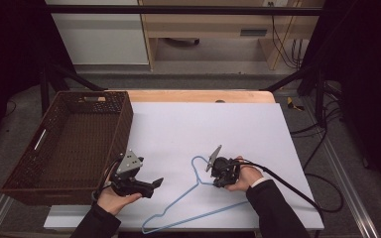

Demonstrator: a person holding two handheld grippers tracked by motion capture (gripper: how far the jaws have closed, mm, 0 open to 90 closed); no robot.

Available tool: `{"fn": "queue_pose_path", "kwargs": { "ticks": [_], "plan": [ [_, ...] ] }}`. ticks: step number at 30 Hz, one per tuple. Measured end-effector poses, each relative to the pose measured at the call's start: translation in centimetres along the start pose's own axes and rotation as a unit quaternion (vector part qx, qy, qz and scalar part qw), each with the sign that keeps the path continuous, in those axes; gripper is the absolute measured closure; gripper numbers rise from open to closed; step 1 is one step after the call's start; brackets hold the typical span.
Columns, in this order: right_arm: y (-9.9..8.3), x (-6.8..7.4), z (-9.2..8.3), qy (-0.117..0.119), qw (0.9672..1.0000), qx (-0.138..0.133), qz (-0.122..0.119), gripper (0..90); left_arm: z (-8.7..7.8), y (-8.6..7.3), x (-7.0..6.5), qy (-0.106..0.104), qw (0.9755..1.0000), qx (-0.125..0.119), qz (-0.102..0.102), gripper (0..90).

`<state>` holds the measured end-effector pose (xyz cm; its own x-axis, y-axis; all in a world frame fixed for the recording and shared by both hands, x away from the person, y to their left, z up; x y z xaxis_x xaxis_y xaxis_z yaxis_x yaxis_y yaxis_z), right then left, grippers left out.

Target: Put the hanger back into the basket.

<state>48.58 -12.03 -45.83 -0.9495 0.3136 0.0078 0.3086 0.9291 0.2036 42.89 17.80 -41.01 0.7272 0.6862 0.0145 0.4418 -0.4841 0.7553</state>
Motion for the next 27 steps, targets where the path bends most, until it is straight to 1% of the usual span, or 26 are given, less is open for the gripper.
{"fn": "queue_pose_path", "kwargs": {
  "ticks": [1, 2, 5, 6, 8, 9, 10, 11, 12, 15, 16, 20, 21, 22, 24, 27],
  "plan": [
    [0.0, 0.0, 0.0, 0.000, 1.0000, 0.000, 0.000, 84.9, 0.0, 0.0, 0.0, 0.000, 1.0000, 0.000, 0.000, 5.2],
    [0.0, -0.1, 0.0, 0.000, 0.9999, -0.003, -0.011, 85.3, 0.0, 0.0, 0.0, -0.001, 1.0000, 0.001, 0.000, 5.2],
    [0.0, 0.0, 0.0, 0.002, 1.0000, -0.001, -0.008, 85.8, 0.1, 0.0, -0.1, -0.001, 1.0000, 0.002, 0.001, 5.3],
    [-0.1, 0.1, 0.0, -0.002, 0.9999, -0.003, -0.010, 86.5, 0.2, 0.0, -0.1, -0.003, 1.0000, 0.003, 0.001, 5.3],
    [-0.1, 0.1, 0.0, -0.002, 0.9999, -0.005, -0.008, 86.9, 0.2, 0.0, -0.1, -0.002, 1.0000, 0.003, 0.002, 5.3],
    [-0.1, 0.0, 0.0, -0.002, 0.9999, -0.005, -0.013, 87.3, 0.2, 0.0, -0.2, -0.003, 1.0000, 0.003, 0.002, 5.3],
    [-0.2, -0.1, -0.1, -0.008, 0.9999, -0.003, -0.009, 87.3, 0.2, 0.0, -0.2, -0.004, 1.0000, 0.004, 0.002, 5.5],
    [-0.2, -0.1, -0.1, -0.008, 0.9999, -0.003, -0.009, 87.3, 0.2, 0.0, -0.2, -0.004, 1.0000, 0.004, 0.003, 5.5],
    [-0.3, -0.3, -0.2, -0.005, 0.9999, 0.002, -0.014, 87.3, 0.2, 0.0, -0.2, -0.004, 1.0000, 0.004, 0.003, 5.7],
    [-0.3, -0.2, -0.3, -0.006, 0.9999, 0.004, -0.011, 87.3, 0.2, 0.0, -0.2, -0.005, 1.0000, 0.004, 0.003, 5.8],
    [-0.3, -0.2, -0.4, -0.006, 0.9999, -0.002, -0.015, 87.3, 0.2, 0.0, -0.3, -0.006, 1.0000, 0.004, 0.002, 5.9],
    [-0.4, 0.0, -0.8, -0.008, 0.9998, -0.009, -0.012, 87.4, 0.3, 0.1, -0.4, -0.009, 0.9999, 0.006, 0.005, 6.3],
    [-0.4, 0.0, -1.0, -0.006, 0.9998, -0.012, -0.012, 87.4, 0.4, 0.1, -0.5, -0.011, 0.9999, 0.006, 0.005, 6.6],
    [-0.5, 0.1, -1.3, -0.012, 0.9997, -0.017, -0.015, 87.3, 0.5, 0.2, -0.6, -0.013, 0.9999, 0.008, 0.007, 7.7],
    [-0.5, 0.1, -1.4, -0.011, 0.9996, -0.019, -0.017, 87.3, 0.8, 0.4, -0.9, -0.018, 0.9997, 0.013, 0.012, 8.2],
    [-0.6, 0.2, -1.8, -0.015, 0.9994, -0.026, -0.016, 87.4, 1.6, 0.8, -1.4, -0.033, 0.9989, 0.026, 0.020, 10.1]
  ]
}}
Point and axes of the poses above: each handheld gripper's, and its own axes: z roughly forward along the jaws, y roughly out of its top, x roughly to its left, the point moved 1 cm from there along z, roughly forward along the jaws, and after that the axes turned 5 degrees about x, right-handed, at the moved point
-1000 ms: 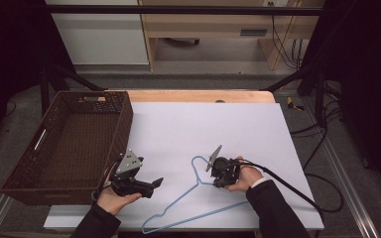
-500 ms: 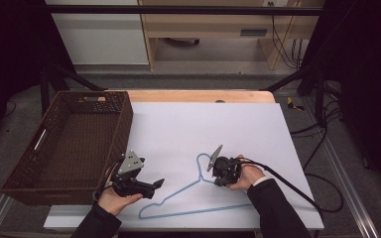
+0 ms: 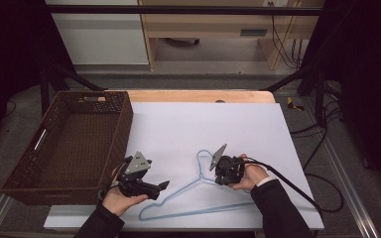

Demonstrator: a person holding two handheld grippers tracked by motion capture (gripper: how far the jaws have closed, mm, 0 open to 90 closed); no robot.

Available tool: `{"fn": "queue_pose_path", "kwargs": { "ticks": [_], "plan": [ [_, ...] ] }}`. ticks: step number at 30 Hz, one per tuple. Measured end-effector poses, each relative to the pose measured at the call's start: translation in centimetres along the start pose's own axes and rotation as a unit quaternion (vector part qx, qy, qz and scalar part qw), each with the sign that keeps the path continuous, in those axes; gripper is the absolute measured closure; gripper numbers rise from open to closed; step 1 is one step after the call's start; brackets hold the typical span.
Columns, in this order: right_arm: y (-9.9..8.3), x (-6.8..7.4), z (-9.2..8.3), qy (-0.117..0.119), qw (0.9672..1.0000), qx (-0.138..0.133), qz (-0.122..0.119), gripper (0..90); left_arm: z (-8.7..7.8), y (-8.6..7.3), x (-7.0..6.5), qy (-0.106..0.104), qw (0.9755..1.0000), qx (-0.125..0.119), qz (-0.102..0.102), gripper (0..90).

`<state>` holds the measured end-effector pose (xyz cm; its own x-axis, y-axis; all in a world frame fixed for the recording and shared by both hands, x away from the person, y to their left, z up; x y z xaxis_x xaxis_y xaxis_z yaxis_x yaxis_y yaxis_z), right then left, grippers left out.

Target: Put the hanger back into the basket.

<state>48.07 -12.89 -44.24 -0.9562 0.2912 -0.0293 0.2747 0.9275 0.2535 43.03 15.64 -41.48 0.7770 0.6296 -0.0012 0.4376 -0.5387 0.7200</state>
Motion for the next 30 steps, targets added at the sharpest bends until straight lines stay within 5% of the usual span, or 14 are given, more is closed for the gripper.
{"fn": "queue_pose_path", "kwargs": {
  "ticks": [6, 11, 19, 25, 30],
  "plan": [
    [0.0, 0.1, -0.1, 0.000, 1.0000, -0.006, -0.005, 87.4, 3.6, 0.8, -1.1, -0.039, 0.9968, 0.065, 0.026, 14.5],
    [0.0, 0.1, -0.1, -0.001, 0.9999, -0.006, -0.012, 87.4, 6.0, 1.3, -2.0, -0.056, 0.9932, 0.093, 0.042, 20.4],
    [-0.1, 0.3, -0.3, -0.002, 0.9998, -0.013, -0.016, 87.3, 7.3, 1.9, -2.5, -0.074, 0.9894, 0.112, 0.055, 32.2],
    [-0.1, 0.4, -0.4, -0.002, 0.9996, -0.023, -0.014, 87.3, 8.8, 1.9, -2.5, -0.077, 0.9842, 0.144, 0.069, 45.0],
    [-0.1, 0.4, -0.5, -0.003, 0.9996, -0.020, -0.018, 87.2, 8.9, 2.0, -2.6, -0.084, 0.9832, 0.146, 0.070, 56.7]
  ]
}}
Point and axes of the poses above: each handheld gripper's, and its own axes: z roughly forward along the jaws, y roughly out of its top, x roughly to its left, the point moved 1 cm from there along z, roughly forward along the jaws, and after that the axes turned 5 degrees about x, right-handed, at the moved point
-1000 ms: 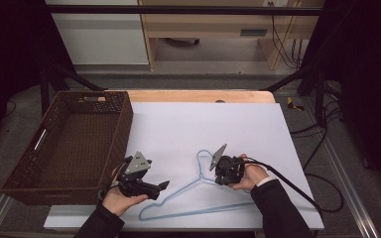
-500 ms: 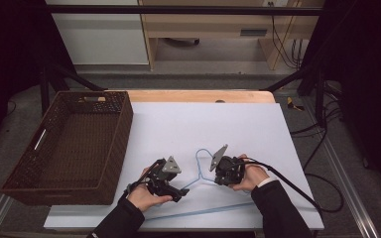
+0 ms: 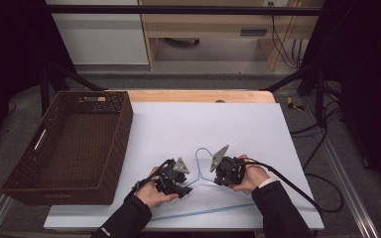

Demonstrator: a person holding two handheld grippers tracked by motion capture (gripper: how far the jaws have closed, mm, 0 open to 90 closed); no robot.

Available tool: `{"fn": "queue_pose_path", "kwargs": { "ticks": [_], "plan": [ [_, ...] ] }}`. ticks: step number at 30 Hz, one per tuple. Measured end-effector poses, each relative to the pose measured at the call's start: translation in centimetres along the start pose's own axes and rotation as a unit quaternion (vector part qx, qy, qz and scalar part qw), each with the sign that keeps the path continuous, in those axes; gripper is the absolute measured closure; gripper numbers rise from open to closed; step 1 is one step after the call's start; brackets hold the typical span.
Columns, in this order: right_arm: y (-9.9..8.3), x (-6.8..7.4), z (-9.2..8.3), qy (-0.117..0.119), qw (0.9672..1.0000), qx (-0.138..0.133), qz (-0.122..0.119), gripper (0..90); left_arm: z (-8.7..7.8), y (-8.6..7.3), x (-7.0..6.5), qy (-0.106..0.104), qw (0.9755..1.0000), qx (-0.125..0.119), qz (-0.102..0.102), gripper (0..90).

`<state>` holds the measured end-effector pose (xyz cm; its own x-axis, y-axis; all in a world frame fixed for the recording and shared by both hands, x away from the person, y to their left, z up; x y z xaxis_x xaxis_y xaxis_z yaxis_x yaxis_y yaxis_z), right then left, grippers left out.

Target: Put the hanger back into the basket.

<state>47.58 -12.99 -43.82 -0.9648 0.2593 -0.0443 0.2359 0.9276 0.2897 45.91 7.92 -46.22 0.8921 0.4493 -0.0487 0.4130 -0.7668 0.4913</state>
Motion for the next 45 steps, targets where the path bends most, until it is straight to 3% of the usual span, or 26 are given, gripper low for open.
{"fn": "queue_pose_path", "kwargs": {
  "ticks": [16, 36, 42, 45],
  "plan": [
    [-0.1, 0.2, -0.5, 0.001, 0.9999, -0.010, -0.005, 87.2, -0.1, 0.9, -0.5, -0.011, 0.9999, 0.005, -0.001, 85.2],
    [-0.4, 0.8, -1.5, 0.001, 0.9997, -0.024, 0.000, 86.4, -1.2, 1.2, -1.2, -0.024, 0.9996, 0.008, -0.014, 86.8],
    [-0.8, 1.0, -2.8, 0.000, 0.9987, -0.050, 0.011, 81.4, -1.7, 1.1, -1.4, -0.032, 0.9992, -0.004, -0.024, 87.0],
    [-1.9, 0.6, -4.4, -0.014, 0.9955, -0.083, 0.042, 75.1, -2.2, 1.1, -1.6, -0.029, 0.9992, -0.014, -0.023, 87.1]
  ]
}}
Point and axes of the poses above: each handheld gripper's, and its own axes: z roughly forward along the jaws, y roughly out of its top, x roughly to its left, the point moved 1 cm from there along z, roughly forward along the jaws, and after that the axes turned 5 degrees about x, right-handed, at the moved point
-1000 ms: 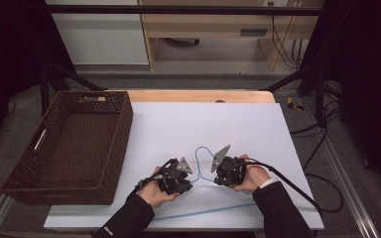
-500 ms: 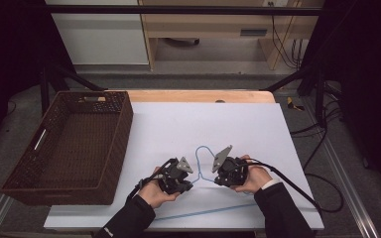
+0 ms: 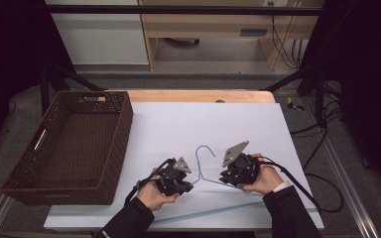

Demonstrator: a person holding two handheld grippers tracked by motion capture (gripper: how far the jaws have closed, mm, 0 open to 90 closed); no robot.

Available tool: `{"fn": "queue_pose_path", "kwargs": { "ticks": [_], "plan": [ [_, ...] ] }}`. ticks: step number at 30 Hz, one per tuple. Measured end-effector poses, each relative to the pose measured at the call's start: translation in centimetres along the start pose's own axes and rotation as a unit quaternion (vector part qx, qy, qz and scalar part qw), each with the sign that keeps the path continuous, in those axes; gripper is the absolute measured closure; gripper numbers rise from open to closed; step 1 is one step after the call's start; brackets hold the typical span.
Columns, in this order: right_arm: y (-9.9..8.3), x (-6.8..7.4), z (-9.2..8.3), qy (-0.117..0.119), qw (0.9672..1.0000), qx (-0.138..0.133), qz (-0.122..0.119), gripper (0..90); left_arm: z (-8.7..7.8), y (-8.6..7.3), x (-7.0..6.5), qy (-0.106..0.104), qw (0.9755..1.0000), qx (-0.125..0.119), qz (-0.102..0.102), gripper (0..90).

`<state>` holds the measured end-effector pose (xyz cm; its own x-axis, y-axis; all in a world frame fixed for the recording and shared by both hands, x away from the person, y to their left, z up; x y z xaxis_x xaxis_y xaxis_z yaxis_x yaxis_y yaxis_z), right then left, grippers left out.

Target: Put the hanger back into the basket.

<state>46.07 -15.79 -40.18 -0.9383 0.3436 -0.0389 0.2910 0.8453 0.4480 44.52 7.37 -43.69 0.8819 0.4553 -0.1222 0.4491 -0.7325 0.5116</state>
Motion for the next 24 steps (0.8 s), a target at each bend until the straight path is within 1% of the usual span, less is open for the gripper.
{"fn": "queue_pose_path", "kwargs": {
  "ticks": [1, 2, 3, 4, 5, 6, 7, 8, 9, 10, 11, 12, 13, 15, 16, 17, 19, 20, 21, 22, 23, 24],
  "plan": [
    [0.0, 0.0, 0.0, 0.000, 1.0000, 0.000, 0.000, 75.1, -0.2, 0.0, 0.0, 0.000, 1.0000, 0.000, 0.003, 87.1],
    [-0.6, -0.3, -0.8, -0.016, 0.9992, -0.025, 0.026, 72.8, -0.4, 0.1, -0.2, 0.006, 1.0000, -0.005, 0.006, 87.1],
    [-0.6, -0.3, -0.8, -0.016, 0.9992, -0.025, 0.026, 72.8, -0.6, 0.1, -0.2, 0.004, 0.9999, -0.010, 0.006, 87.1],
    [-1.3, -0.6, -1.7, -0.034, 0.9970, -0.048, 0.050, 69.4, -0.9, 0.1, -0.3, 0.006, 0.9999, -0.012, 0.008, 87.1],
    [-1.3, -0.6, -1.7, -0.034, 0.9970, -0.048, 0.050, 69.4, -1.1, 0.1, -0.4, 0.007, 0.9998, -0.017, 0.010, 87.1],
    [-1.7, -0.8, -2.2, -0.041, 0.9952, -0.065, 0.061, 68.6, -1.4, 0.1, -0.4, 0.006, 0.9997, -0.022, 0.010, 87.1],
    [-2.2, -0.8, -2.7, -0.046, 0.9927, -0.081, 0.078, 65.1, -1.7, 0.1, -0.5, 0.009, 0.9995, -0.029, 0.010, 87.1],
    [-2.7, -0.9, -3.2, -0.055, 0.9899, -0.096, 0.088, 61.8, -2.1, 0.1, -0.5, 0.007, 0.9994, -0.032, 0.012, 87.1],
    [-3.2, -1.0, -3.7, -0.064, 0.9871, -0.111, 0.097, 60.0, -2.4, 0.1, -0.6, 0.010, 0.9990, -0.041, 0.011, 87.1],
    [-4.2, -1.1, -4.4, -0.083, 0.9801, -0.136, 0.118, 51.1, -2.7, 0.1, -0.6, 0.007, 0.9990, -0.043, 0.012, 87.1],
    [-4.2, -1.1, -4.4, -0.083, 0.9801, -0.136, 0.118, 51.1, -3.0, 0.1, -0.6, 0.010, 0.9987, -0.048, 0.013, 87.1],
    [-4.7, -1.2, -4.6, -0.090, 0.9776, -0.145, 0.124, 48.5, -3.4, 0.2, -0.6, 0.010, 0.9985, -0.052, 0.011, 87.1],
    [-5.3, -1.3, -4.9, -0.097, 0.9721, -0.162, 0.139, 45.8, -3.7, 0.1, -0.7, 0.016, 0.9982, -0.057, 0.013, 87.1],
    [-6.3, -1.6, -5.3, -0.101, 0.9606, -0.194, 0.172, 38.8, -4.3, 0.0, -0.6, 0.023, 0.9976, -0.065, 0.010, 87.1],
    [-6.7, -1.8, -5.5, -0.100, 0.9555, -0.205, 0.187, 35.8, -4.5, -0.1, -0.5, 0.025, 0.9972, -0.070, 0.006, 87.1],
    [-7.0, -2.0, -5.6, -0.107, 0.9498, -0.216, 0.199, 30.5, -4.7, -0.2, -0.4, 0.028, 0.9971, -0.071, 0.006, 87.1],
    [-7.7, -2.3, -5.8, -0.119, 0.9395, -0.233, 0.221, 27.0, -5.1, -0.4, -0.2, 0.031, 0.9966, -0.076, -0.002, 87.1],
    [-7.9, -2.4, -5.9, -0.126, 0.9364, -0.238, 0.225, 22.6, -5.3, -0.5, -0.1, 0.033, 0.9964, -0.077, -0.002, 87.1],
    [-8.1, -2.5, -5.9, -0.135, 0.9310, -0.246, 0.234, 19.4, -5.4, -0.6, -0.1, 0.034, 0.9961, -0.081, -0.005, 87.1],
    [-8.3, -2.6, -5.9, -0.142, 0.9286, -0.248, 0.237, 17.7, -5.6, -0.6, 0.0, 0.039, 0.9961, -0.079, -0.005, 87.1],
    [-8.5, -2.7, -6.0, -0.149, 0.9242, -0.252, 0.245, 15.0, -5.7, -0.7, 0.0, 0.041, 0.9960, -0.079, -0.005, 87.1],
    [-8.7, -2.8, -6.1, -0.155, 0.9202, -0.257, 0.252, 14.2, -5.9, -0.8, 0.1, 0.044, 0.9958, -0.080, -0.007, 87.1]
  ]
}}
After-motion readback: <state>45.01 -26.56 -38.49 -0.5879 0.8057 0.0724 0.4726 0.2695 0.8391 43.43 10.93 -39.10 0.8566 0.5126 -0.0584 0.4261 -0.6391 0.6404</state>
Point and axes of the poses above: each handheld gripper's, and its own axes: z roughly forward along the jaws, y roughly out of its top, x roughly to its left, the point moved 1 cm from there along z, roughly forward along the jaws, and after that the axes turned 5 degrees about x, right-handed, at the moved point
